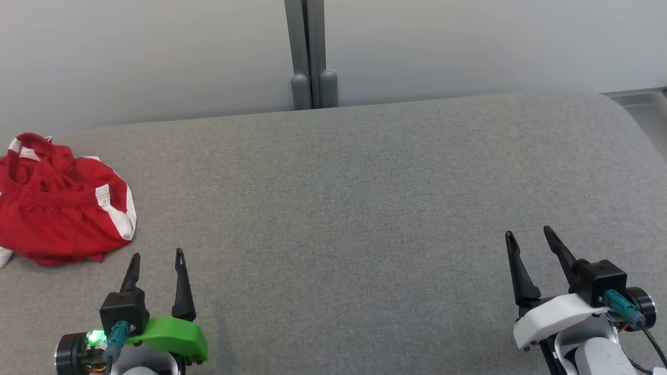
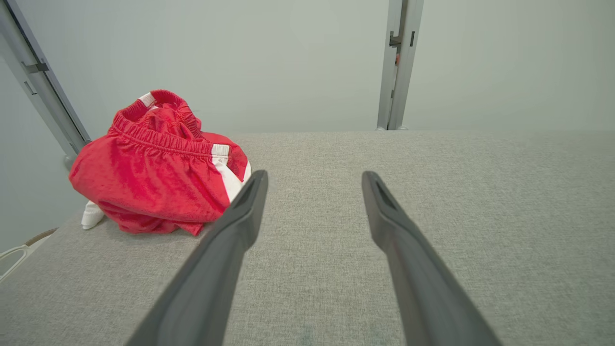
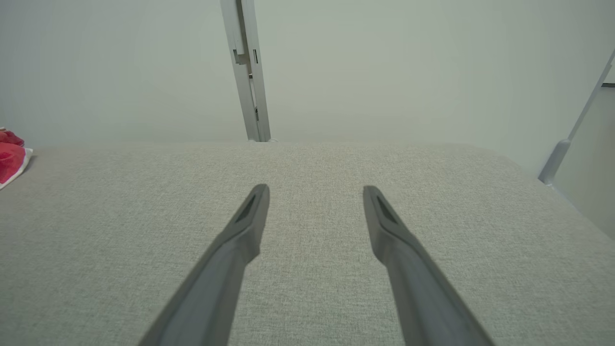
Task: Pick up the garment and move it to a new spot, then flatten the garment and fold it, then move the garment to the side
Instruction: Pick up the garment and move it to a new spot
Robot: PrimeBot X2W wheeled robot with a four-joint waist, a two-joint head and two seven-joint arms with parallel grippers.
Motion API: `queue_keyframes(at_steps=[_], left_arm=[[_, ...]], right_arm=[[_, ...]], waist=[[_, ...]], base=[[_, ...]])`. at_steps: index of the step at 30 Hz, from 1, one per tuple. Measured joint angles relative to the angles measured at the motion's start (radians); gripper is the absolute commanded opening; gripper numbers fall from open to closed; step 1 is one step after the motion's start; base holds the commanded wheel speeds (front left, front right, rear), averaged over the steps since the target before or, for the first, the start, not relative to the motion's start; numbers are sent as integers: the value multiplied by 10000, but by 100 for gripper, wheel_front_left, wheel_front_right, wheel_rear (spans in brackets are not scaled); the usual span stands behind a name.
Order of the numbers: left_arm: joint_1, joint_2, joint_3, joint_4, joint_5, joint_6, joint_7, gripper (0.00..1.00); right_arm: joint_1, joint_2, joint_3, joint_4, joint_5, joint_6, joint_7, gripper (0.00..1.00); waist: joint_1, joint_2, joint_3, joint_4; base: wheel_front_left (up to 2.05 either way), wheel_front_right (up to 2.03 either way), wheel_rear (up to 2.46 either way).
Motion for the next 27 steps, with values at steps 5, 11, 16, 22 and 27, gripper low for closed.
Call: queue_keyframes(at_steps=[5, 11, 16, 22, 27], left_arm=[[6, -115, 86, -13, 476, -42, -90, 100], [6, -173, 280, 15, 936, -58, -190, 100], [26, -209, 472, 98, 1116, -73, -255, 100], [91, -247, 769, 192, 1112, -98, -257, 100], [204, -288, 1154, 458, 932, -163, -259, 100]], right_arm=[[12, 2, 77, -2, -261, 0, -92, 100], [6, -4, 263, -13, -677, 0, -182, 100], [-33, 0, 499, -17, -984, 4, -238, 100], [-93, 2, 721, 6, -913, 4, -240, 100], [-160, 4, 1028, 132, -798, 4, -240, 100]], waist=[[0, 0, 25, 47], [0, 0, 68, 232], [0, 0, 140, 659], [0, 0, 244, 1482], [0, 0, 321, 2279]], base=[[0, 0, 0], [0, 0, 0], [0, 0, 0], [0, 0, 0], [0, 0, 0]])
